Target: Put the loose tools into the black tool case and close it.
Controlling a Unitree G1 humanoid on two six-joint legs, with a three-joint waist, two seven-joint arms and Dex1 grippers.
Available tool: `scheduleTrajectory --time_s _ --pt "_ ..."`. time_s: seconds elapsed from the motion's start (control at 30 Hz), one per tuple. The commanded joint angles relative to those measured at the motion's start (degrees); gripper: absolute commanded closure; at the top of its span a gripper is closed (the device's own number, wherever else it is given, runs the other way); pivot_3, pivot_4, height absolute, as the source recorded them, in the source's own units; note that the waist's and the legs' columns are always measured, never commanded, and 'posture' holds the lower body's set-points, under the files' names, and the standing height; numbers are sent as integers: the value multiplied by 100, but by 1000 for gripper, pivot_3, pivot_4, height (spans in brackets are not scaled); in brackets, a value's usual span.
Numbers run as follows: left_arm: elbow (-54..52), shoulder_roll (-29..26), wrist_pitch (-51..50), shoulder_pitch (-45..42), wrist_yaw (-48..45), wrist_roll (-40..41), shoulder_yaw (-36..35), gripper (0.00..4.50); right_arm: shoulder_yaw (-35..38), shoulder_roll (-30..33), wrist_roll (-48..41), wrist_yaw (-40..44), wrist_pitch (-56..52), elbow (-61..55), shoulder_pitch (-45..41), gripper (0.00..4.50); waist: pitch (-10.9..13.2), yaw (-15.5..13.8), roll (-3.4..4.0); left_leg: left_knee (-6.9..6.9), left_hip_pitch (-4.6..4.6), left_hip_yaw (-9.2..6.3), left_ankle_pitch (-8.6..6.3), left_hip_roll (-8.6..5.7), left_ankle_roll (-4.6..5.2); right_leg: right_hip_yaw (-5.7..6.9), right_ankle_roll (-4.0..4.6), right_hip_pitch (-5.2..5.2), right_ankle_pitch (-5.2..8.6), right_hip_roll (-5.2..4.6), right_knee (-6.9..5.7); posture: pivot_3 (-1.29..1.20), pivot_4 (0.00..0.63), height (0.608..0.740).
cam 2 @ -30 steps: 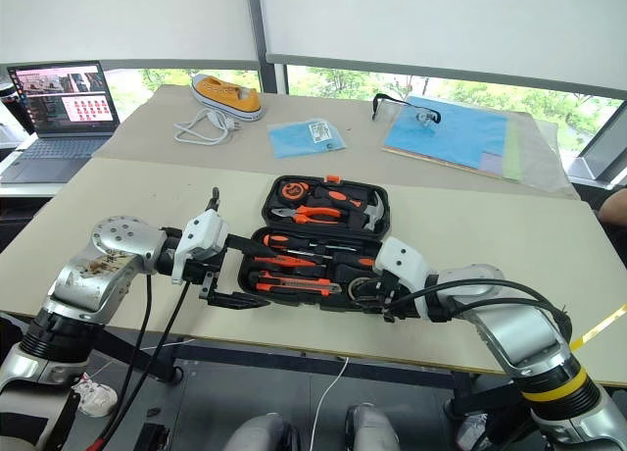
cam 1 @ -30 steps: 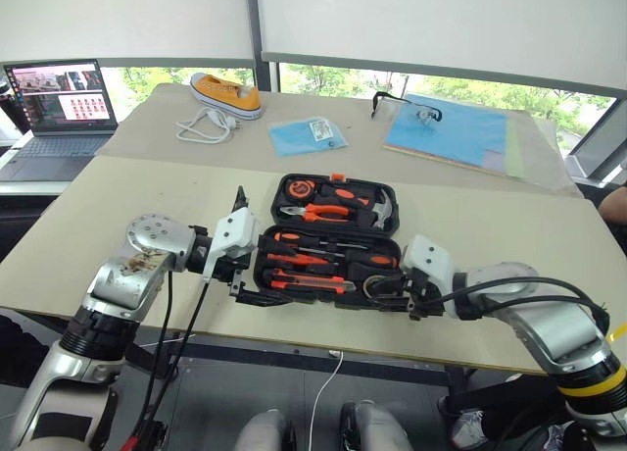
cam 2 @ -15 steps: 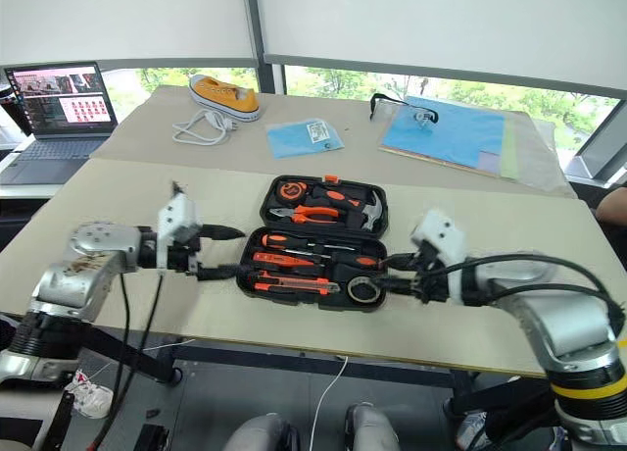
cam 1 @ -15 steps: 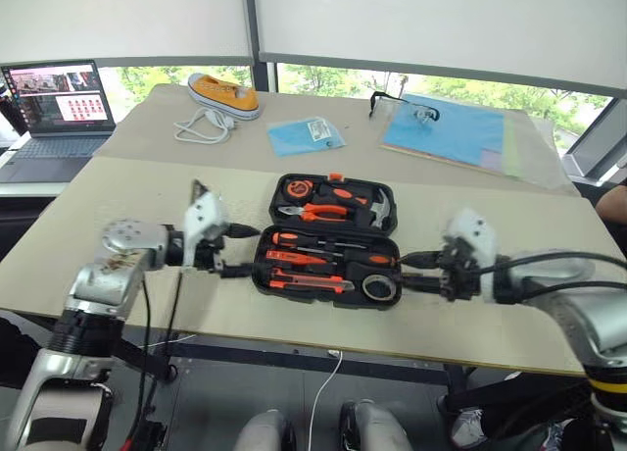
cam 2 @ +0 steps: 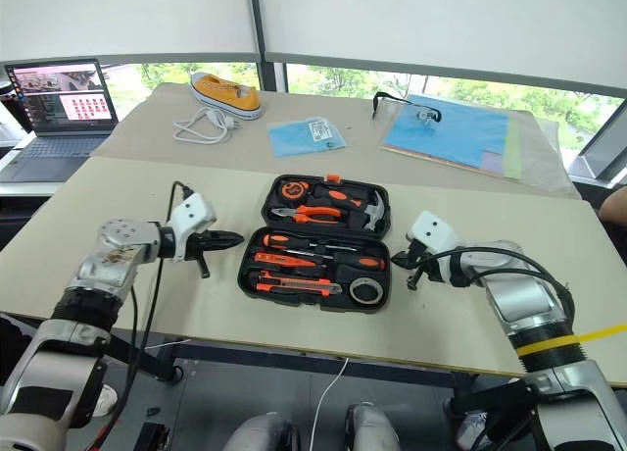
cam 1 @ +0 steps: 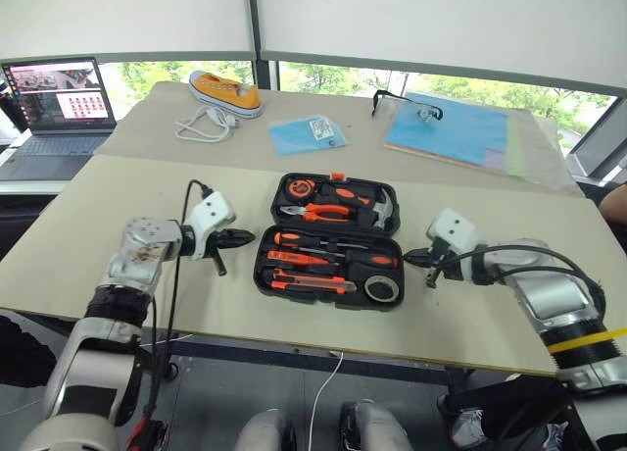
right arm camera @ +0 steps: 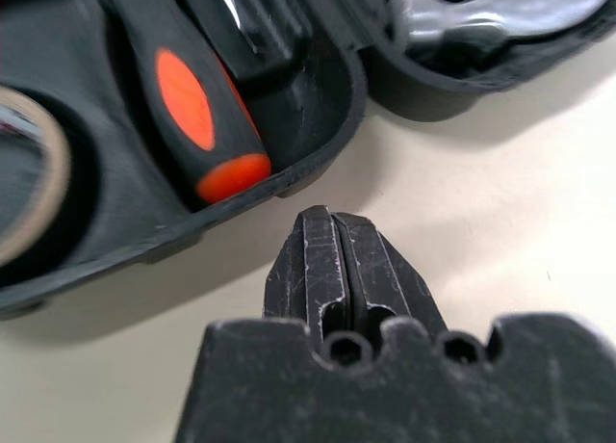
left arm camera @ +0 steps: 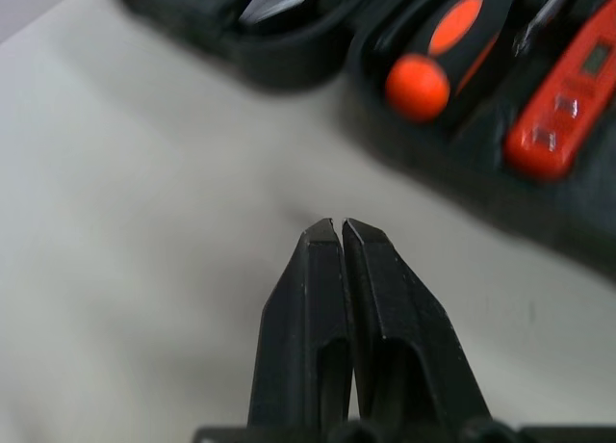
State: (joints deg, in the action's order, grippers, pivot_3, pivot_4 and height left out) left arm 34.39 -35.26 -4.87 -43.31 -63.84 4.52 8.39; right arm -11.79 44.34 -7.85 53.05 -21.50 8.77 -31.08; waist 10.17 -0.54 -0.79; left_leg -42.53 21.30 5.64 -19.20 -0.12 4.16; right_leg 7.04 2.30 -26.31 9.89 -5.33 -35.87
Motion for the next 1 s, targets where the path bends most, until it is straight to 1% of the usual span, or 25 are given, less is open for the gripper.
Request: scheduleTrajectory --time_s 0.03,0.17,0.33,0.53,0.6,0.73,0.83,0.93,0.97,1.0 --pt "-143 27 290 -32 -526 29 134 4404 98 23 -63 448 612 -218 34 4500 0 22 0 8 -1 3 0 2 0 1 0 0 0 3 -1 0 150 718" --pt "-643 9 169 170 -1061 217 208 4404 334 94 -331 787 757 -703 389 4500 0 25 1 30 -2 9 1 2 -2 9 0 2 0 5 5 0 150 718" --pt "-1249 -142 200 567 -1381 108 370 4404 583 197 -399 858 617 -1295 926 4500 0 8 1 32 2 18 1 2 -2 11 -8 3 5 -4 11 0 150 718" --pt "-1622 -317 183 1004 -1338 91 309 4404 857 345 -288 724 517 -1762 1567 4500 0 -3 1 33 -11 19 1 4 -2 5 -6 5 10 -10 18 0 150 718" --pt "-1819 -407 114 1176 -1347 147 245 4404 992 388 -314 685 463 -1943 1784 4500 0 -4 2 31 -14 19 1 5 -2 2 -40 5 34 -16 13 0 150 718" --pt "-2096 -525 -31 1431 -1279 220 97 4404 1230 377 -480 609 228 -2380 2127 4500 -1 -8 2 29 -19 20 1 6 -2 -2 -39 6 34 -19 9 0 150 718" --pt "-2121 -653 -117 1544 -1221 224 -6 4404 1343 448 -470 555 112 -2531 2341 4500 -1 0 2 28 -20 20 1 7 -2 -4 -39 6 33 -18 7 0 150 718" --pt "-1896 -764 -68 1539 -1087 222 -169 4404 1551 560 -567 608 -108 -2504 2495 4500 -1 -4 2 28 -22 20 1 9 -3 -4 -39 6 33 -18 5 0 150 718" --pt "-1760 -812 -57 1513 -1053 227 -235 4467 1624 613 -619 621 -180 -2463 2492 4210 -1 -7 2 24 -21 20 1 9 -3 -5 -39 6 33 -19 2 0 150 718" --pt "-1623 -856 -75 1476 -1009 225 -288 4208 1688 651 -682 613 -265 -2420 2458 3909 -1 -3 2 23 -22 21 1 9 -3 -5 -39 7 34 -19 2 0 150 718"
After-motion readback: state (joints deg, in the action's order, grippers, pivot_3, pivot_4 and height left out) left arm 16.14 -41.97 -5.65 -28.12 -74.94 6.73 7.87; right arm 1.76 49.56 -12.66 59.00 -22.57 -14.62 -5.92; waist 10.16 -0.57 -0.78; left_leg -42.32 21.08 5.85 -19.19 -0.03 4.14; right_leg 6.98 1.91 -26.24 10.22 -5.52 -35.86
